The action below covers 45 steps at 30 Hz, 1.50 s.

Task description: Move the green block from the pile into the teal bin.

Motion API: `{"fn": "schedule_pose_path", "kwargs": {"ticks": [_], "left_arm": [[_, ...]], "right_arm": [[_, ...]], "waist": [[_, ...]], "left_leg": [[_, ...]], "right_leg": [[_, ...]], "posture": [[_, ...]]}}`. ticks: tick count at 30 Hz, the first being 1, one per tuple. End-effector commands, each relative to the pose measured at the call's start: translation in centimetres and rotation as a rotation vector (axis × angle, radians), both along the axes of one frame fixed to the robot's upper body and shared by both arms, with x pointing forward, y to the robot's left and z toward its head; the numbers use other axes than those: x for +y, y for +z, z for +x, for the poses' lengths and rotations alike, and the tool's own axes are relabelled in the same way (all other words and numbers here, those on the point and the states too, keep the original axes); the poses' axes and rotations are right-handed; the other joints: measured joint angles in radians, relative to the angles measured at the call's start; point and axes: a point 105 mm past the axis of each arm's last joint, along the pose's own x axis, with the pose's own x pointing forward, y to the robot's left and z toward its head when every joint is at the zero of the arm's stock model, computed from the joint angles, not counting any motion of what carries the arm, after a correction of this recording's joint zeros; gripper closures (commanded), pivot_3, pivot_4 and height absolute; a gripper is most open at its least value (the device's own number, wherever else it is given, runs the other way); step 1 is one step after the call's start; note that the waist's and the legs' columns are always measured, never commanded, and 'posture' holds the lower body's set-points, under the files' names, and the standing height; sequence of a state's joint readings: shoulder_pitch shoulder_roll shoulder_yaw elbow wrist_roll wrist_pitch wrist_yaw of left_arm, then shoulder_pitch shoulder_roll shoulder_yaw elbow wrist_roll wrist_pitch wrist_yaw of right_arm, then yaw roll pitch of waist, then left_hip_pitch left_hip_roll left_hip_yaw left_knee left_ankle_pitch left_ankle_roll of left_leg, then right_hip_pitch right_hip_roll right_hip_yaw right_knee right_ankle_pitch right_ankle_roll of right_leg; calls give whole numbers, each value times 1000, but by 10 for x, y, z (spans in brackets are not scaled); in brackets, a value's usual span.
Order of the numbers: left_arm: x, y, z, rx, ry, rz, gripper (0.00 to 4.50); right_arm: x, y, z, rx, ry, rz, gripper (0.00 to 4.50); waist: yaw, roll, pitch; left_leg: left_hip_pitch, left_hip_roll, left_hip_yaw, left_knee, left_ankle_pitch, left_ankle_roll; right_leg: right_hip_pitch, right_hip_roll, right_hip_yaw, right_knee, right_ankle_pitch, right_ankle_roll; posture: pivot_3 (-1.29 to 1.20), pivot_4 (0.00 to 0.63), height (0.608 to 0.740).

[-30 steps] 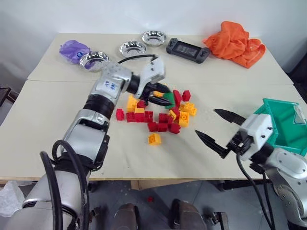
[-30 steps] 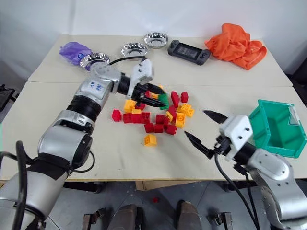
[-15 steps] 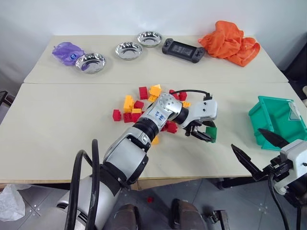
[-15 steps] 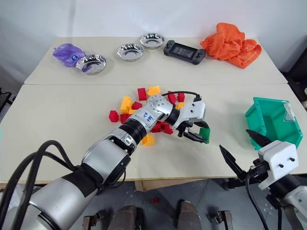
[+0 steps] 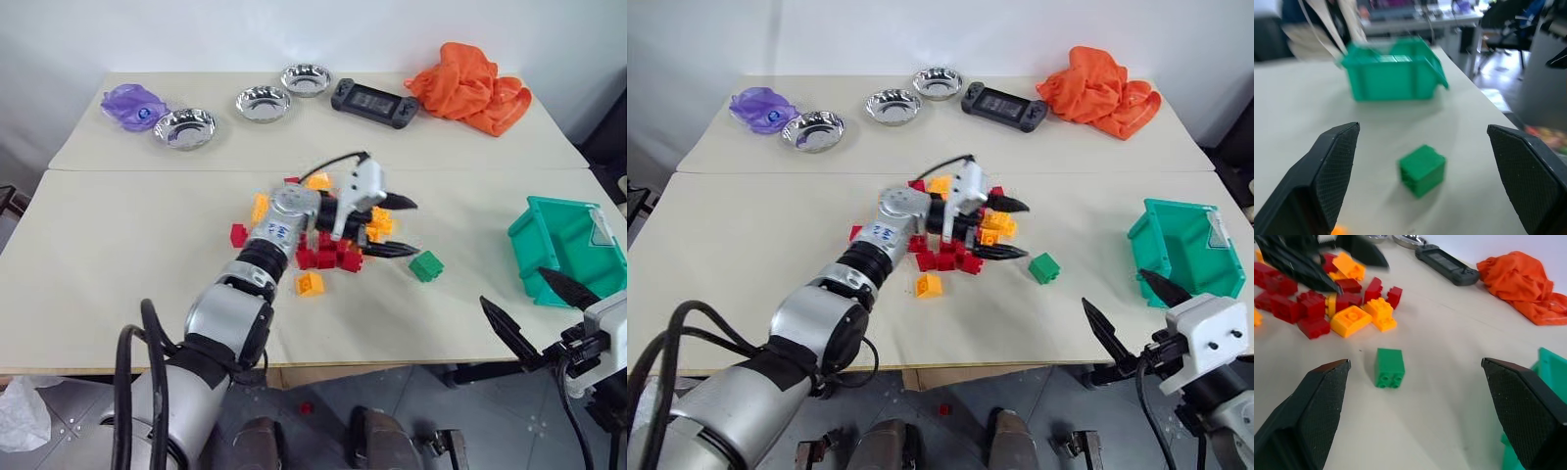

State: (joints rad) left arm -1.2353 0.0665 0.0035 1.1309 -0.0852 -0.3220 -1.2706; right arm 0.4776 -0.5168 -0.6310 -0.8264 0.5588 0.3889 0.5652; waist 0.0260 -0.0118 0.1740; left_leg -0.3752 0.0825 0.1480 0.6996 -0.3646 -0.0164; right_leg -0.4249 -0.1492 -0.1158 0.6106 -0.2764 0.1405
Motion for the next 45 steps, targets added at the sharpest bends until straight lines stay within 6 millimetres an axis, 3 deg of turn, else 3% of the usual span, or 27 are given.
{"fn": "schedule_pose_path", "kwargs": {"ticks": [1, 7, 13, 18, 27, 30, 34, 37, 41, 45], "left_arm": [[38, 17, -1, -101, -4, -114, 109], [126, -14, -8, -67, 78, 18, 109], [164, -36, -28, -1, 190, 56, 109], [163, -42, -45, 32, 216, 40, 109], [159, -42, -59, 56, 220, 34, 109], [159, -43, -63, 67, 218, 34, 0], [157, -44, -65, 79, 210, 33, 0], [152, -42, -64, 86, 202, 14, 0], [146, -32, -59, 85, 245, -75, 0], [139, -23, -53, 95, 284, -174, 0]], "right_arm": [[1, 0, 4, 39, 35, 9, 0], [16, -10, 24, 147, 150, -25, 0], [26, -18, 58, 225, 207, -84, 0], [18, -34, 96, 347, 146, -120, 0], [31, -45, 133, 422, 157, -84, 0], [40, -46, 134, 414, 194, -64, 652], [41, -47, 130, 413, 205, -77, 1916], [37, -34, 122, 342, 211, -73, 2935], [23, 0, 99, 135, 158, -44, 2971], [-8, 40, 77, -84, -13, 82, 2971]], "waist": [[0, 0, 0], [-6, 1, 0], [1, 0, 0], [-2, 0, 0], [-6, 0, 0], [-5, 0, 0], [-4, 0, 0], [-2, 0, 0], [1, 0, 0], [-1, 0, 0]], "left_leg": [[0, 0, 0, 0, 0, 0], [1, 0, 0, 0, 0, 0], [0, 0, -1, 3, 0, 0], [0, 0, -1, 4, 0, 0], [1, 0, 0, 4, 0, 0], [0, 0, 0, 3, 0, -1], [0, 0, 0, 3, 0, -1], [0, 0, 0, 3, 0, -1], [0, 0, 0, 2, 0, -1], [0, 0, 0, 2, 0, -1]], "right_leg": [[0, 0, 0, 0, 0, 0], [0, 0, 0, 1, 0, 0], [0, 0, 1, 2, 0, 0], [1, 0, 1, 3, 0, 0], [0, 0, 1, 4, 0, 0], [0, 0, 1, 4, 0, 0], [0, 0, 1, 3, 0, 0], [0, 0, 1, 3, 0, 0], [0, 0, 1, 2, 0, 0], [0, 0, 1, 2, 0, 1]], "posture": [[0, 150, 740], [0, 150, 740], [0, 150, 740], [0, 150, 740], [0, 150, 740], [0, 150, 740], [0, 150, 740], [0, 150, 740], [0, 150, 740], [0, 150, 740]]}}
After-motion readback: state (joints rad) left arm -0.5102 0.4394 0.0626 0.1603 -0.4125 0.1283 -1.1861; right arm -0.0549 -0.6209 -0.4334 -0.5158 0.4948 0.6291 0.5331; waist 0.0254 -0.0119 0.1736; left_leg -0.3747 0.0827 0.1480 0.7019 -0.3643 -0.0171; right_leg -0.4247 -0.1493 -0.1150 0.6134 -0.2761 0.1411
